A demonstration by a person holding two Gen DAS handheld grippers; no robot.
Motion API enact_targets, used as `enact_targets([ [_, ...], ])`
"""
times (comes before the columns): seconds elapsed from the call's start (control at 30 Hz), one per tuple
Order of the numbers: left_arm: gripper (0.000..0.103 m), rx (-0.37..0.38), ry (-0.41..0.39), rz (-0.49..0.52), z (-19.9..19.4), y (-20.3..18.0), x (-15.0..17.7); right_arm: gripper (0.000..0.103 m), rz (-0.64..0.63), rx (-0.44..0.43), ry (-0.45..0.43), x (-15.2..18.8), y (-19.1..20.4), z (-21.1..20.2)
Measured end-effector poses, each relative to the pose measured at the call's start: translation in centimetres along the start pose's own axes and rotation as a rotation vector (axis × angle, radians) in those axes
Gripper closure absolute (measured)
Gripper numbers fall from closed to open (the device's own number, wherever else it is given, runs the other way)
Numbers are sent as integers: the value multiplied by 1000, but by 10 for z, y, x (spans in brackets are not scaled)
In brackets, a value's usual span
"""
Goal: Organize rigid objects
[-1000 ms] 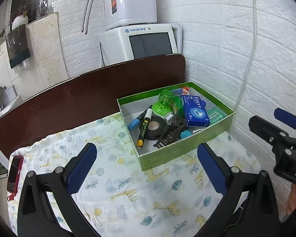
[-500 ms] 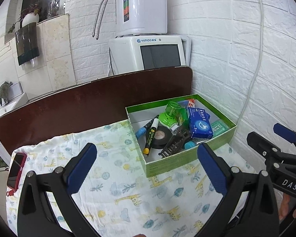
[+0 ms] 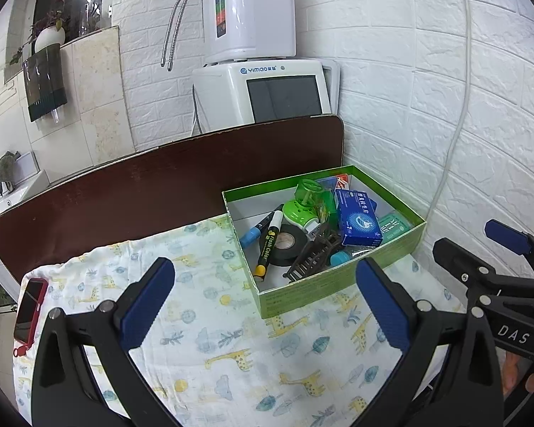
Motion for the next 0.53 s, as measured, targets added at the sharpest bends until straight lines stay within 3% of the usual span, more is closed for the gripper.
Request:
enact_targets([
  [0.53,1,11,6,19,4,-7,2,10,5,10,12,2,-2,2],
])
Point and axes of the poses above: each gripper's, at about its wrist camera, not at the fingertips, and z roughly the way its jaws point, y to its left, x to its underside, the point moved 8 cm from there along z, roughly the way its jaws point, and after that the axes turned 12 degrees about x, right-handed, at the moved point
